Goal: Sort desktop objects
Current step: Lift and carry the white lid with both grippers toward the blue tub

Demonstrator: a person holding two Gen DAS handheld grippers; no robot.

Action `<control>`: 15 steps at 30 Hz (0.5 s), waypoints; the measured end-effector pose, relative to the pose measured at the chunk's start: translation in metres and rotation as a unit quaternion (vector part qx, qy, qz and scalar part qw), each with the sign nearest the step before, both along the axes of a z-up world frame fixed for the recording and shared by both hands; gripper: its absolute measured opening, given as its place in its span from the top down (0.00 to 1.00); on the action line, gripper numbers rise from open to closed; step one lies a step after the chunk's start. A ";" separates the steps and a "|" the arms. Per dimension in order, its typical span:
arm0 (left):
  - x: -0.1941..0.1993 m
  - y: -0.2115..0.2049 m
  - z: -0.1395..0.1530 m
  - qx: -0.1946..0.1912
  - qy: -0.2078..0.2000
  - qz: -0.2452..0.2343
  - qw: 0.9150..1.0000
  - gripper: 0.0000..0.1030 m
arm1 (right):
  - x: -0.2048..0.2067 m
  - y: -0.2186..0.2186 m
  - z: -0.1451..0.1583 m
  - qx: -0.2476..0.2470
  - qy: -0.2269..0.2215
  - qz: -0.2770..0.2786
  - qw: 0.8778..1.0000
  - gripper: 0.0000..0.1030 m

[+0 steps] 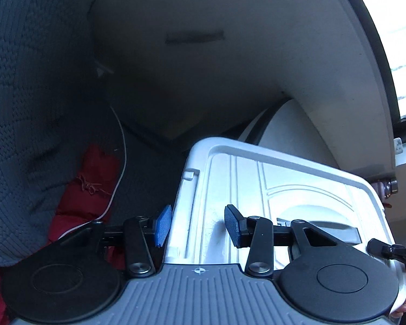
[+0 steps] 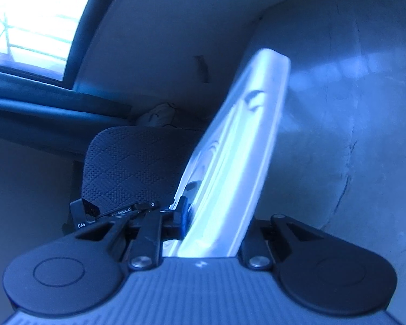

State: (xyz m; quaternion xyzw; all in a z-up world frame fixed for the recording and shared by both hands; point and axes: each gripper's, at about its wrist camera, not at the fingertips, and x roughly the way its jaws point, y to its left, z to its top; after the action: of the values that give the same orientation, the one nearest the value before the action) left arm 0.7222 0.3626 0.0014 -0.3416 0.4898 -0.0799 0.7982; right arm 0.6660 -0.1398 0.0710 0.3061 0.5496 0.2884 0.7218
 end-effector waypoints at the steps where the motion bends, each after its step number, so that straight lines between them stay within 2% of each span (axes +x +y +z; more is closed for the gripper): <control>1: -0.002 0.000 0.004 0.001 -0.002 0.001 1.000 0.57 | -0.001 0.000 0.003 0.003 -0.002 -0.001 1.000 0.83; 7: -0.016 -0.003 0.035 0.012 -0.023 0.008 1.000 0.57 | -0.017 0.007 0.023 0.027 -0.028 0.001 0.999 0.86; 15: -0.053 -0.002 0.098 0.034 -0.071 0.011 0.997 0.57 | -0.057 0.002 0.060 0.051 -0.071 -0.001 0.996 0.86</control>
State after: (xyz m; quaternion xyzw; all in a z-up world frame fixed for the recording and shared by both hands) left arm 0.6688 0.3604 0.0996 -0.3127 0.4309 -0.0782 0.8428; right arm 0.6094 -0.1376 0.1313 0.3214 0.4818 0.3364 0.7426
